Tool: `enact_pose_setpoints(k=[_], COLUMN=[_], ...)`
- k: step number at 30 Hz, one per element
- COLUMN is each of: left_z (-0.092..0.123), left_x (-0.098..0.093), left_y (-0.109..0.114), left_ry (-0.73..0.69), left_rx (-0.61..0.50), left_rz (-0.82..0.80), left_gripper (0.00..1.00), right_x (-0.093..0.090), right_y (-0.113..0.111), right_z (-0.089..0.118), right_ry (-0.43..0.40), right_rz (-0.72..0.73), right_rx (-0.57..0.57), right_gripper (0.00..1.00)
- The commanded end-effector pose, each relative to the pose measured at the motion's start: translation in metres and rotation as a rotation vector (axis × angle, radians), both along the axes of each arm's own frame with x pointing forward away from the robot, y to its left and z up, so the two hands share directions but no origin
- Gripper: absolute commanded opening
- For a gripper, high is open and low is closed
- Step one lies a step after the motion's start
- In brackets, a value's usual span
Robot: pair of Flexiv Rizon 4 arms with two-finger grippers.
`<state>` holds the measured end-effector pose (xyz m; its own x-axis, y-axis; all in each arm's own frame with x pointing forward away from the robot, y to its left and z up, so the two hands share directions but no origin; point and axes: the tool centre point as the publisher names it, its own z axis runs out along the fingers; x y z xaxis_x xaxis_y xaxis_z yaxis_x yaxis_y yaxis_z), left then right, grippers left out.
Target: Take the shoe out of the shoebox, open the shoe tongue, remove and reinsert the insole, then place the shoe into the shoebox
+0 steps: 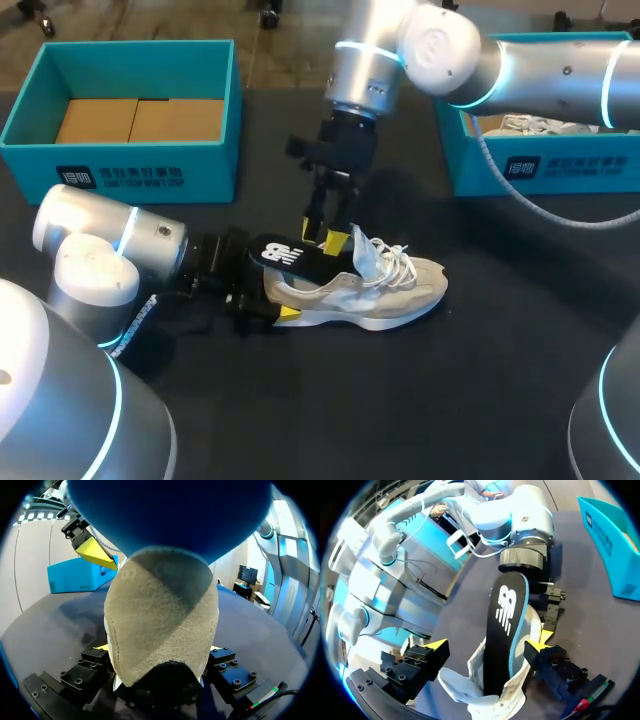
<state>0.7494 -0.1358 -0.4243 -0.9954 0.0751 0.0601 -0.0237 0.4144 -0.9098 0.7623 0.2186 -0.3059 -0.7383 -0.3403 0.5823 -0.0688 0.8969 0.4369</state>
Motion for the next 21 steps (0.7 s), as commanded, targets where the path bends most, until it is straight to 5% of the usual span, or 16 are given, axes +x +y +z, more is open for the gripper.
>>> enact_pose_setpoints(k=[1,21], left_z=[-0.005,-0.005], left_x=[0.001,0.001], left_y=[0.000,0.000], left_ry=[0.001,0.001], left_rx=[0.004,0.004], left_rz=[-0.001,-0.001], left_gripper=[0.00,0.00], right_x=[0.001,-0.023], right_y=[0.003,0.006], right_z=[-0.005,-0.019], right_ry=[0.060,0.129], right_rz=[0.028,0.012], right_rx=[-0.017,-0.031], right_gripper=[1.00,1.00])
